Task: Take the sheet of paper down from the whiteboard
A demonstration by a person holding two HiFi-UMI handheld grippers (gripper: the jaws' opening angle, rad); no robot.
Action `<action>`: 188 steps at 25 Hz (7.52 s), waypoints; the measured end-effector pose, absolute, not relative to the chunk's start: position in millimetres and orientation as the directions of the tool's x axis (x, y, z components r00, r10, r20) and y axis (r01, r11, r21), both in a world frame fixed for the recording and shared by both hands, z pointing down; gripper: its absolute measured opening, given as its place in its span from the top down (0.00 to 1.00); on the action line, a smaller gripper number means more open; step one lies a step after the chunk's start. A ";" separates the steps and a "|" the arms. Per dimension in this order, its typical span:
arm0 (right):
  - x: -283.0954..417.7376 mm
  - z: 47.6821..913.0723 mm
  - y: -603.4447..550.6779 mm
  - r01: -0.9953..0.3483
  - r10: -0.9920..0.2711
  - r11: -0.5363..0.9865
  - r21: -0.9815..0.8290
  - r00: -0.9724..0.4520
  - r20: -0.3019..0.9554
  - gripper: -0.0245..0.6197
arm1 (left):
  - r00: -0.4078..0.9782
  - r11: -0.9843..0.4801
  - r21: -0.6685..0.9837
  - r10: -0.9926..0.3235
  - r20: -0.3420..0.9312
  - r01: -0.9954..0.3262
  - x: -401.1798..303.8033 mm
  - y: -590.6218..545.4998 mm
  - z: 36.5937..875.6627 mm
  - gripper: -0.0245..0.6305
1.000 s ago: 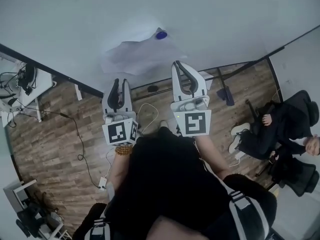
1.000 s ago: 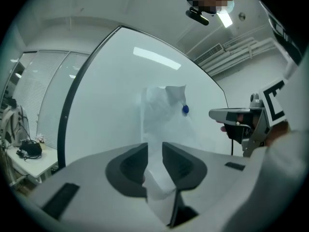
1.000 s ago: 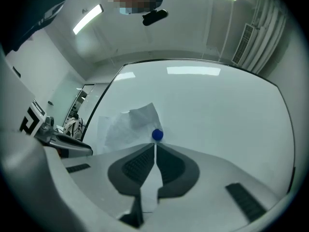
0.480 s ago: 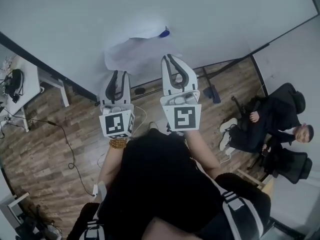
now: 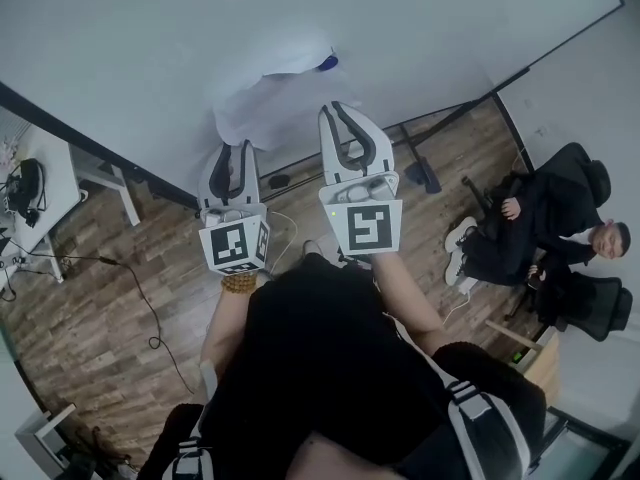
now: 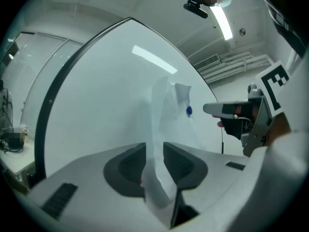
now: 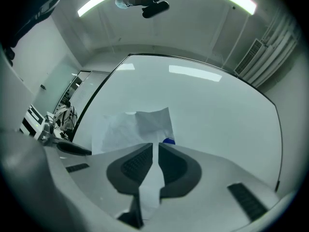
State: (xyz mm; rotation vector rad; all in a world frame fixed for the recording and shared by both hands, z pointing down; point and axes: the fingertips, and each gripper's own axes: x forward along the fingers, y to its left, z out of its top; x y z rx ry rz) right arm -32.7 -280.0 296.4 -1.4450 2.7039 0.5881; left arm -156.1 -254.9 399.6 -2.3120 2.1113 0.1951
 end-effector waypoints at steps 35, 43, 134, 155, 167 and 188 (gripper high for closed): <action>-35.7 293.4 -341.6 -0.783 -0.820 0.471 0.406 -0.559 -0.128 0.77 | 0.062 -0.065 0.022 -0.991 -0.114 -0.998 -156.0 -275.4 380.6 0.81; -36.2 292.6 -341.5 -0.774 -0.810 0.480 0.413 -0.572 -0.130 0.77 | 0.045 -0.048 0.017 -0.992 -0.116 -0.999 -159.6 -272.7 379.3 0.82; -37.4 295.4 -344.8 -0.767 -0.805 0.502 0.399 -0.583 -0.111 0.78 | 0.029 -0.041 0.115 -0.994 -0.101 -0.992 -167.4 -278.1 373.3 0.95; -38.0 296.4 -344.9 -0.765 -0.802 0.506 0.398 -0.587 -0.108 0.78 | -0.003 -0.015 0.185 -0.995 -0.099 -0.983 -169.5 -278.5 374.5 0.95; -38.2 297.8 -345.9 -0.764 -0.801 0.509 0.396 -0.589 -0.106 0.78 | -0.017 -0.005 0.234 -0.995 -0.095 -0.972 -170.5 -279.4 375.9 0.95; -21.8 295.9 -323.3 -0.763 -0.802 0.504 0.405 -0.588 -0.108 0.78 | -0.019 -0.006 0.255 -0.995 -0.095 -0.967 -166.0 -278.4 372.5 0.95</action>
